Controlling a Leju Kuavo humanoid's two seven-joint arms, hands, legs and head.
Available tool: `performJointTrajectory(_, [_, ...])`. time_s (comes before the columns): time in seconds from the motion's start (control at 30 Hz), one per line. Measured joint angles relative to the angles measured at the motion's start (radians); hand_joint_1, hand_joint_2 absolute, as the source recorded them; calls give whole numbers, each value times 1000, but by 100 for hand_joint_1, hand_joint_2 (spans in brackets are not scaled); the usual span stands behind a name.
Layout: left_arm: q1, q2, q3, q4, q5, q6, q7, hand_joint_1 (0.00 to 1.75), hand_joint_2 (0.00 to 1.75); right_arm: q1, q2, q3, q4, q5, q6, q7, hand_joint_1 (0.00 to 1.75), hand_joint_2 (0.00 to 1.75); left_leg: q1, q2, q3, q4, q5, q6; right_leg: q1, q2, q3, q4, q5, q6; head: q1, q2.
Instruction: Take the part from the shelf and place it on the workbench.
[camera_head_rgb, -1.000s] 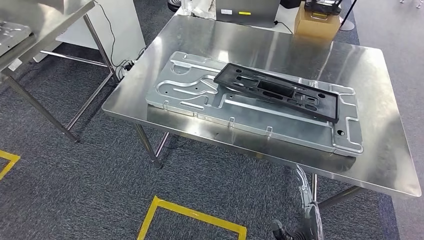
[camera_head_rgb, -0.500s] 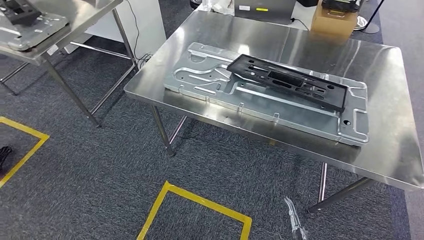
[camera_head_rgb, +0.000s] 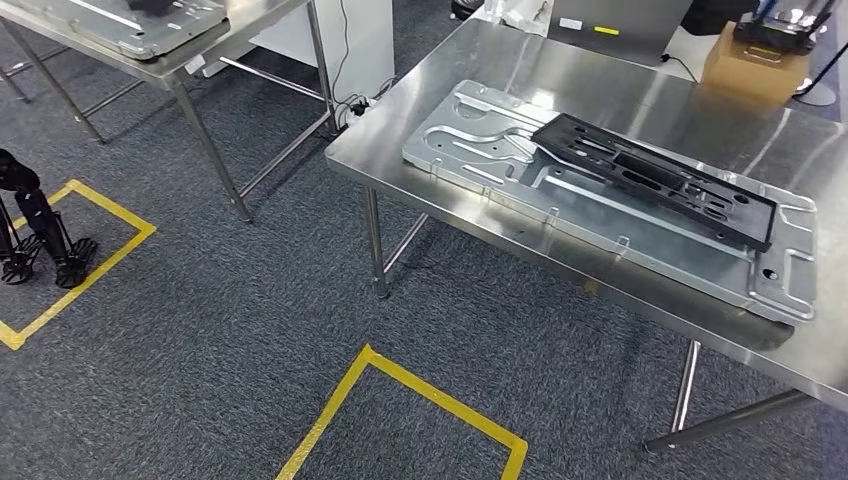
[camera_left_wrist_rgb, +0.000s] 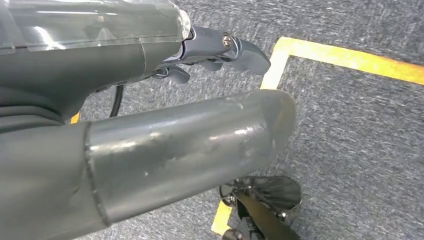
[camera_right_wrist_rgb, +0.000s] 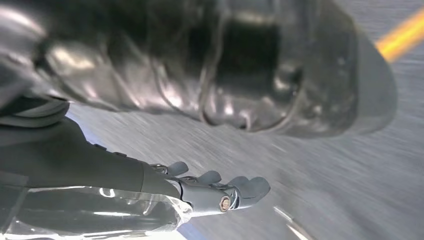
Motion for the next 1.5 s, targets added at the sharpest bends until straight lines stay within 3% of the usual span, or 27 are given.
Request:
performJointTrajectory(0.07, [-4,-7,1,0,-1,3,0,0,0,-45,-9,-89,128,24,-7,47,0,0,-1,-19,-9,8,2,-6,3,39,47,-98,30,-14,0,0])
performJointTrajectory(0.1, [-6,-9,2,-1,-3,4,0,0,0,-65,-13,-129,185,31,-7,72,0,0,0,-28,-16,11,4,-11,4,48,52,-114,28,-17,0,0])
performJointTrajectory(0.17, [-8,-10,4,-2,-5,5,0,0,0,-104,-18,-193,279,39,0,120,0,0,3,-45,-25,13,9,-23,3,30,53,-124,31,-18,0,0])
performJointTrajectory(0.23, [-8,-10,6,-3,-7,5,0,0,0,-133,-24,-242,353,47,14,165,0,0,1,-27,-38,36,-8,-33,-4,7,57,-136,37,-23,-1,0])
performJointTrajectory(0.33, [-12,-11,7,-3,-14,6,0,0,0,-161,-34,-299,440,66,38,226,0,0,7,26,-116,199,-97,-51,-5,-34,58,-142,39,-29,-1,0])
performJointTrajectory(0.4, [-12,-11,7,-3,-17,7,2,0,0,-177,-41,-325,485,79,52,253,0,0,13,36,-156,286,-122,-61,-4,-63,55,-140,37,-29,-1,0])
performJointTrajectory(0.43, [-11,-11,7,-3,-17,7,3,0,0,-183,-44,-335,502,84,58,261,0,0,16,40,-149,276,-106,-64,-4,-75,55,-138,36,-28,-1,0])
performJointTrajectory(0.47, [-10,-11,7,-4,-17,8,3,0,0,-190,-46,-342,517,86,62,266,0,0,18,48,-123,228,-76,-65,-5,-86,55,-136,34,-26,-1,0])
performJointTrajectory(0.53, [-11,-10,7,-4,-18,8,4,0,0,-199,-48,-353,538,89,65,271,0,0,16,87,-51,90,-20,-61,-3,-105,57,-130,28,-18,-1,0])
performJointTrajectory(0.6, [-14,-10,7,-4,-18,8,4,0,0,-205,-51,-361,555,90,67,273,0,0,10,112,-19,20,-3,-48,1,-122,60,-127,25,-8,-1,0])
performJointTrajectory(0.67, [-12,-10,7,-4,-18,8,4,0,0,-213,-53,-367,566,92,72,273,0,0,7,95,-24,15,-1,-34,3,-137,64,-128,24,2,-1,0])
performJointTrajectory(0.7, [-11,-11,7,-4,-18,9,5,0,0,-216,-55,-369,570,94,76,273,0,0,8,87,-23,11,3,-28,1,-132,65,-125,20,8,0,0])
performJointTrajectory(0.77, [-10,-12,7,-4,-19,11,5,0,0,-219,-59,-372,579,100,88,273,0,0,12,69,-23,4,13,-14,-3,-89,47,-79,-17,19,0,0])
performJointTrajectory(0.83, [-12,-12,7,-4,-19,13,5,0,0,-219,-65,-374,588,110,101,273,0,0,11,50,-27,3,18,-5,-6,-44,-10,42,-86,22,0,0])
performJointTrajectory(0.87, [-13,-12,7,-5,-19,14,5,0,0,-219,-69,-374,593,116,108,273,0,0,10,39,-30,4,20,-3,-6,-36,-41,106,-112,23,0,0])
performJointTrajectory(0.9, [-13,-12,7,-5,-19,15,5,0,0,-219,-73,-374,597,122,114,273,0,0,9,27,-32,6,20,-2,-6,-34,-61,146,-119,22,0,0])
performJointTrajectory(0.93, [-12,-11,7,-5,-19,16,4,0,0,-220,-77,-374,601,126,118,273,0,0,8,14,-33,8,20,-2,-6,-33,-64,150,-105,21,0,0])
performJointTrajectory(0.97, [-11,-11,7,-5,-19,17,4,0,0,-220,-80,-374,604,129,120,273,0,0,8,0,-33,11,20,-2,-6,-29,-50,116,-74,19,0,0])
performJointTrajectory(1.03, [-11,-12,7,-5,-19,18,4,0,0,-219,-85,-374,609,134,125,273,0,0,7,-27,-34,17,18,-6,-6,6,6,-12,-1,11,0,0])
performJointTrajectory(1.07, [-12,-13,7,-5,-20,19,5,0,0,-220,-87,-374,611,138,127,273,0,0,6,-39,-38,21,17,-9,-6,27,27,-65,20,7,0,0])
performJointTrajectory(1.13, [-12,-14,7,-5,-20,21,7,0,0,-222,-91,-374,615,145,133,273,0,0,8,-59,-48,26,19,-20,-4,48,40,-105,25,0,-1,0])
performJointTrajectory(1.2, [-9,-13,8,-5,-20,22,8,0,0,-226,-93,-374,619,151,136,275,0,0,11,-69,-55,28,20,-33,-5,28,42,-112,29,-9,-1,0])
performJointTrajectory(1.27, [-8,-12,8,-5,-21,23,9,0,0,-227,-94,-374,622,154,137,277,0,0,10,-32,-75,66,-6,-42,-8,2,46,-120,33,-23,-1,0])
performJointTrajectory(1.33, [-11,-12,8,-5,-21,23,10,0,0,-224,-94,-374,624,156,137,277,0,0,12,17,-126,177,-67,-50,-7,-26,47,-123,33,-32,-1,0])
performJointTrajectory(1.4, [-12,-12,8,-5,-21,23,10,0,0,-223,-95,-374,626,156,137,278,0,0,16,34,-178,288,-109,-58,-4,-56,45,-123,31,-35,-1,0])
performJointTrajectory(1.43, [-11,-12,8,-5,-21,23,10,0,0,-223,-95,-374,627,156,137,278,0,0,17,37,-182,302,-105,-60,-3,-70,45,-123,31,-34,-1,0])
performJointTrajectory(1.5, [-8,-12,8,-5,-21,23,12,0,0,-225,-96,-374,628,156,137,278,0,0,17,50,-132,214,-51,-59,-3,-93,48,-122,28,-32,-1,0])
